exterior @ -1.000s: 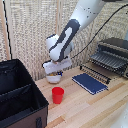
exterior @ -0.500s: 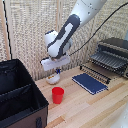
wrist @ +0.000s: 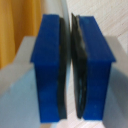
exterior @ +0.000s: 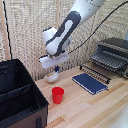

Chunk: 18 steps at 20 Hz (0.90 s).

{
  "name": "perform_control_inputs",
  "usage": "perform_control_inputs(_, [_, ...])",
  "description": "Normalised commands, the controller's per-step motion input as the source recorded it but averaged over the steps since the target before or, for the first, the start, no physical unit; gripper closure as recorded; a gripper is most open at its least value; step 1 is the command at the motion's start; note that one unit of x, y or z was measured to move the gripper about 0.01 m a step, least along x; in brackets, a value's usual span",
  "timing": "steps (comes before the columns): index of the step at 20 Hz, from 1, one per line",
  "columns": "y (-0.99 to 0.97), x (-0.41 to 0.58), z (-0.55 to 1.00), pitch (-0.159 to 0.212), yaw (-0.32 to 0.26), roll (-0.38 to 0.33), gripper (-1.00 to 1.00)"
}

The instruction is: Gently stretch your hand towards the oven tray's handle, obtaining a firm grip, and draw it cautiously out of the oven. Transition your grip to the hot dog bowl, gingerly seizing the edge, and elevate it from the surface. Hover the bowl over the tray, delicately lower it, and temper your grip, establishing the bowl's equilibrium.

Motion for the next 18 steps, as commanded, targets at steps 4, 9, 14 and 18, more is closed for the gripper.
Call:
perform_control_inputs(4, [0.06, -0.074, 0.84, -0.1, -0.062, -0.102, 1.0])
perform_control_inputs(9, [0.03, -0.237, 1.0, 0.005, -0.008, -0.087, 1.0])
perform_control_inputs(14, [0.01, -0.461, 0.88, -0.056, -0.006, -0.116, 1.0])
perform_control_inputs(18, [0.0, -0.106, 0.32, -0.276, -0.047, -0.112, 1.0])
